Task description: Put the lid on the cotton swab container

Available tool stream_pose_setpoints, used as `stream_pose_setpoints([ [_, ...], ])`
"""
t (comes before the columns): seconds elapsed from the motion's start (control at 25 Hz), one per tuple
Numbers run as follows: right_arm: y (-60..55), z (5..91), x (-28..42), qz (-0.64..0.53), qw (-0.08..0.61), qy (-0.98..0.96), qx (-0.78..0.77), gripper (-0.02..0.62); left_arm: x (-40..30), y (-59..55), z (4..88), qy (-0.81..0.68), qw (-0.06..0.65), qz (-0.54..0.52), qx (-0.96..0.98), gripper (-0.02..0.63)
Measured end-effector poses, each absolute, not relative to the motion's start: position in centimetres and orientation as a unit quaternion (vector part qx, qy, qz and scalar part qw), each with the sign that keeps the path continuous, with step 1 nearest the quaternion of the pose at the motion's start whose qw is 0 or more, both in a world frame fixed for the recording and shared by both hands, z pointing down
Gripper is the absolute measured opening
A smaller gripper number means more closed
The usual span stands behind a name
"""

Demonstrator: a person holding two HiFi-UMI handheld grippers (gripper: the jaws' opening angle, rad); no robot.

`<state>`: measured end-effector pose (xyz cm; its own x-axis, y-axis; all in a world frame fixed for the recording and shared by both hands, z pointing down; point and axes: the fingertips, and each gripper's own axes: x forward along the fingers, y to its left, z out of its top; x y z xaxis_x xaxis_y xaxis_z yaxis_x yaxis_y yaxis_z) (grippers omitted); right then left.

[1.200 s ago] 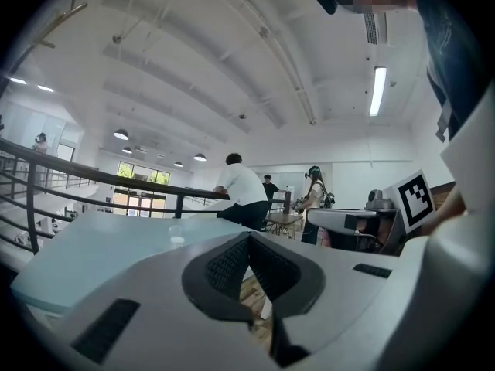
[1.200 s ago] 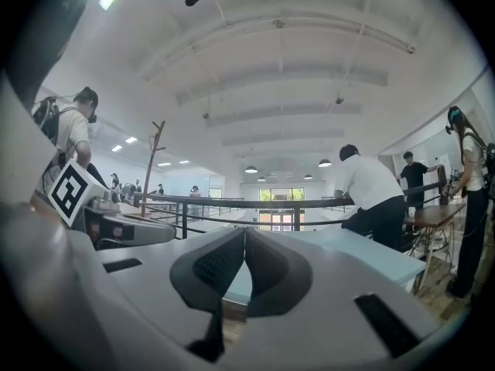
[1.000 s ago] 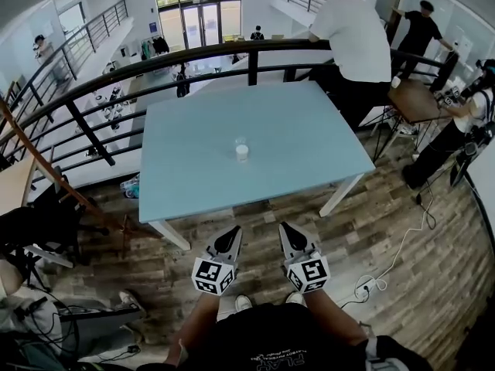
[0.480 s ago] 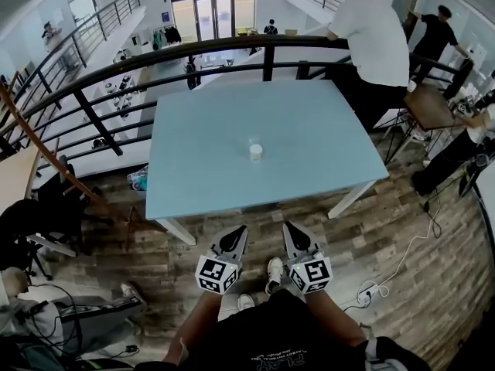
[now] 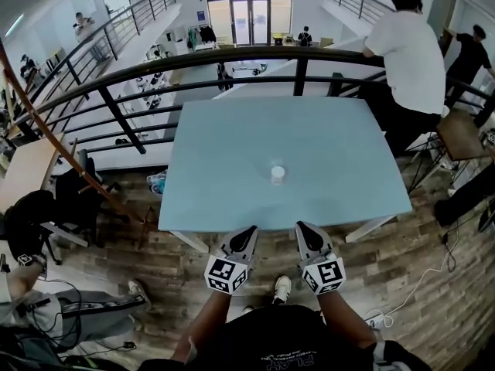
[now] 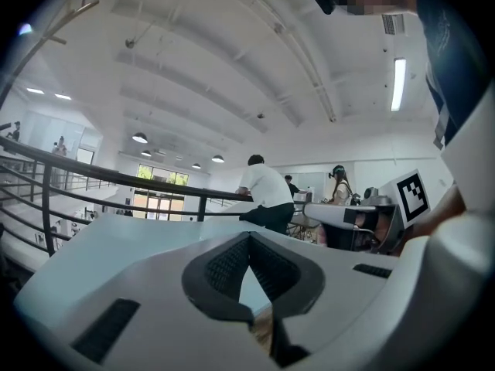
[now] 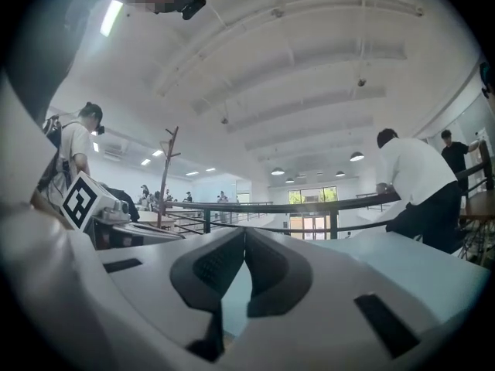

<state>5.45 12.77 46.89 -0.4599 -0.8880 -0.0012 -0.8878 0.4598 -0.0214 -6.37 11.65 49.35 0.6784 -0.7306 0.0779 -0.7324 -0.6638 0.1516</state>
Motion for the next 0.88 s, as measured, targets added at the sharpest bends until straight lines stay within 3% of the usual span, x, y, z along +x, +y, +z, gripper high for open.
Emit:
stream_pose_setpoints([
  [0.88,1.6,50.2,8.0,-0.068,0.013,0.902,-0.427,0.018,-5.5,2.6,49.9,-0.505,0.098,0.02,0.858,0.012],
])
